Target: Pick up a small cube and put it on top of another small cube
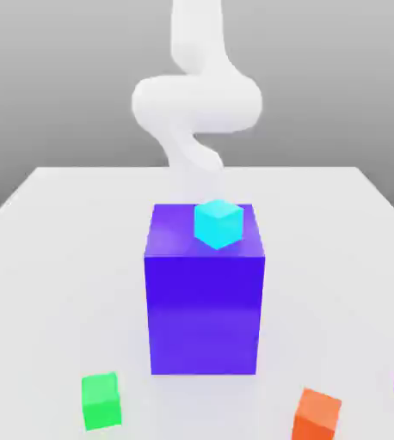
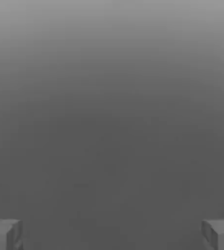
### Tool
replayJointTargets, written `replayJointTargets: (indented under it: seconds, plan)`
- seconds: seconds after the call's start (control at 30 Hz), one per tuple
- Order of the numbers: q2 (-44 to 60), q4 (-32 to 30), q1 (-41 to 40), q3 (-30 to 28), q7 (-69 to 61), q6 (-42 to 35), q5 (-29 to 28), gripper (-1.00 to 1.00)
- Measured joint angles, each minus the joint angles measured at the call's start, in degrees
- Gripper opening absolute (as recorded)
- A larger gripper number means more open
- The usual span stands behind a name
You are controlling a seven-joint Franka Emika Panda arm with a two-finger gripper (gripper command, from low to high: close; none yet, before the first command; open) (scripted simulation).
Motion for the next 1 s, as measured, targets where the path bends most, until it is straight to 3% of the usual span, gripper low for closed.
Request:
replayJointTargets:
  seconds: [0.57, 1.0]
  plan:
    - [35.64, -0.63, 8.29, 12.38, -5.2, 10.75, -8.13, 0.0]
    - [62.61, -0.6, 17.9, 16.46, -8.19, 19.75, -14.75, 0.0]
